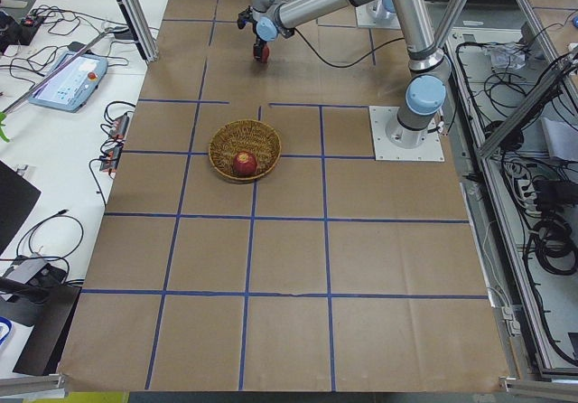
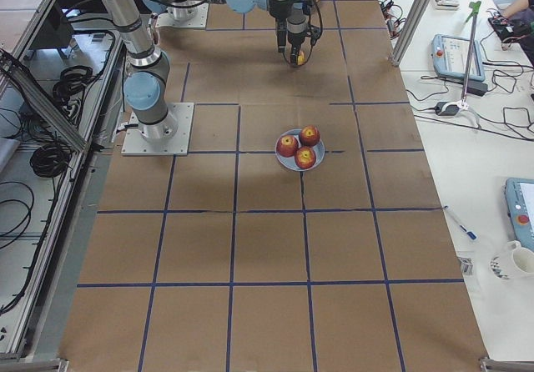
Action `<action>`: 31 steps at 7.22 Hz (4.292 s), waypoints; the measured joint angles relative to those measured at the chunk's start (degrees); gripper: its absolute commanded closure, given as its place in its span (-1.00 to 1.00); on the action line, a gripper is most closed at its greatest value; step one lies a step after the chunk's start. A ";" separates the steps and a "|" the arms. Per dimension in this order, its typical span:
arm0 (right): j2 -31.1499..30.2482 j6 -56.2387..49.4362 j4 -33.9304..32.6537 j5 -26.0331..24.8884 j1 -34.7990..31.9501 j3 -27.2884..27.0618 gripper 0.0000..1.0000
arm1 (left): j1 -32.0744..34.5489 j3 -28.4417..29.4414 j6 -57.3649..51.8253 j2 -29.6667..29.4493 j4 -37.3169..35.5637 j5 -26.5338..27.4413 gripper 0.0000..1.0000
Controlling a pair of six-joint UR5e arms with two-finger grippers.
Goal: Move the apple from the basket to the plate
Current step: 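Carry the yellow-red apple with the left gripper toward the table center, then release the apple on the table and raise the left gripper, then move the right gripper over the yellow-red apple and lower onto it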
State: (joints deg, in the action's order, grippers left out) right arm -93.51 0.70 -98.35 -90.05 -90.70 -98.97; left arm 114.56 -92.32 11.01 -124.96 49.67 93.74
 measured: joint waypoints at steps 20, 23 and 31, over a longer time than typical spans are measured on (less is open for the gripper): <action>28.90 25.14 -20.55 0.39 -19.50 9.88 -1.00 | -20.38 -0.07 -13.87 39.26 40.34 -0.47 -0.98; 34.08 26.26 -26.80 0.21 -21.29 8.61 -1.00 | -20.53 -0.13 -13.65 39.13 40.24 -0.58 -0.98; 34.93 25.17 -31.08 0.24 -20.55 4.93 -0.14 | -20.50 -0.23 -13.90 39.27 40.41 -0.24 -0.98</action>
State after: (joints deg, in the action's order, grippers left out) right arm -58.58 25.87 -129.43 -89.81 -111.26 -94.03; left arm 94.05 -92.55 -2.89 -85.69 90.09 93.49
